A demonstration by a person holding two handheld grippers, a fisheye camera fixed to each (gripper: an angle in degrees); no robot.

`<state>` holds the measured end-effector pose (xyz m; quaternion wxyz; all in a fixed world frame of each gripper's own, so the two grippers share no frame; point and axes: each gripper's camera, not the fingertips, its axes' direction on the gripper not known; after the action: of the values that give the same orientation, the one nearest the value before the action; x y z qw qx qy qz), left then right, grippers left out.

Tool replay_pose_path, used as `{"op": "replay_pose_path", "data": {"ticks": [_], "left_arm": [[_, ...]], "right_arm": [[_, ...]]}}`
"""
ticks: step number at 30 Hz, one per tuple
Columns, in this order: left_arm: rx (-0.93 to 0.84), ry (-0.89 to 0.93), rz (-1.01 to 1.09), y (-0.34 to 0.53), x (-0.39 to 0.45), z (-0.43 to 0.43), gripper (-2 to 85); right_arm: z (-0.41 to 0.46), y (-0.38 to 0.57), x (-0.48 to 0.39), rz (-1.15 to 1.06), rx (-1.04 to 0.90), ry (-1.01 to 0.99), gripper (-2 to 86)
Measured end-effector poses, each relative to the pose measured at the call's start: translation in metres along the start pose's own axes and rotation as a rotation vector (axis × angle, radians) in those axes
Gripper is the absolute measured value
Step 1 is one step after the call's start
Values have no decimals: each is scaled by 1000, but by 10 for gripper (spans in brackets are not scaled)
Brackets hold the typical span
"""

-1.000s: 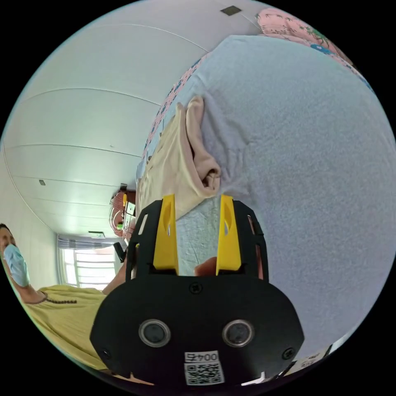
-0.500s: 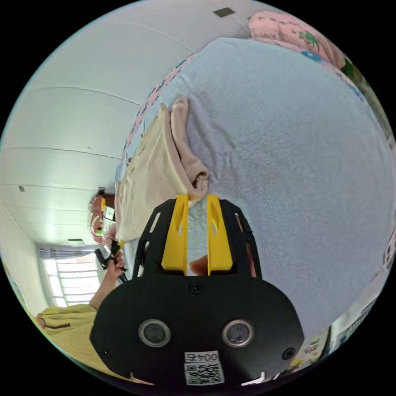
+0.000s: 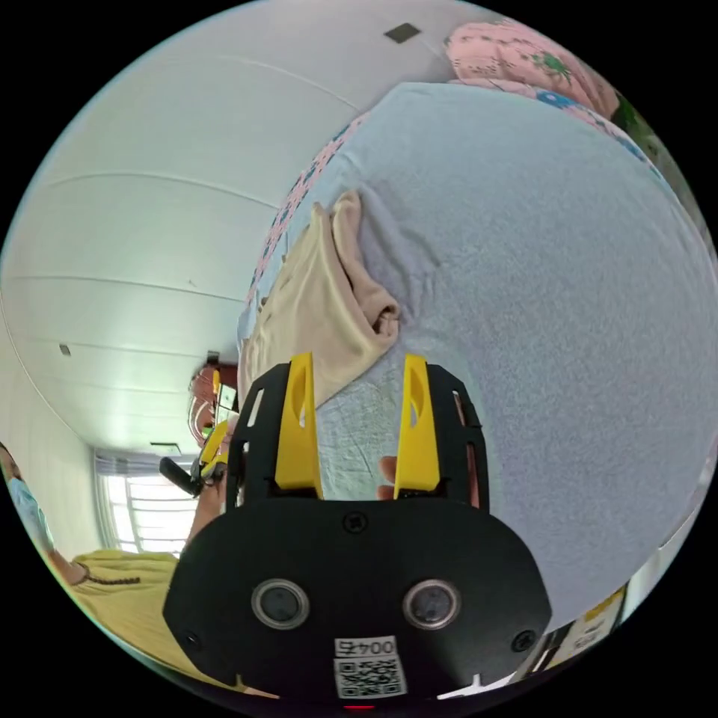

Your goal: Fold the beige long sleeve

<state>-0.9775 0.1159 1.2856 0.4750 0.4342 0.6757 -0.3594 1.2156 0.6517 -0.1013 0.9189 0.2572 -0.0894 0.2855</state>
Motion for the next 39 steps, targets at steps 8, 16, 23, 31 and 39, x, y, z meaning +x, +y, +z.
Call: {"op": "replay_pose_path", "data": {"ticks": [8,16,23,31,39], "left_arm": [[-17,69,357,-82,169,136,227],[-43,-37,570,-106,286,232,202],[-161,-290,647,-128,353,308,114],[-114,-320,585,-125,374,314,63],[-106,-321,575,-122,379,310,55]], "right_arm": [[31,-8,37,160,60,-138,129],[49,-21,36,181,4,-157,48],[64,-38,-10,30,-59,-122,48],[82,-70,16,-24,-156,-138,132],[179,-162,46,-3,-405,-162,243]]}}
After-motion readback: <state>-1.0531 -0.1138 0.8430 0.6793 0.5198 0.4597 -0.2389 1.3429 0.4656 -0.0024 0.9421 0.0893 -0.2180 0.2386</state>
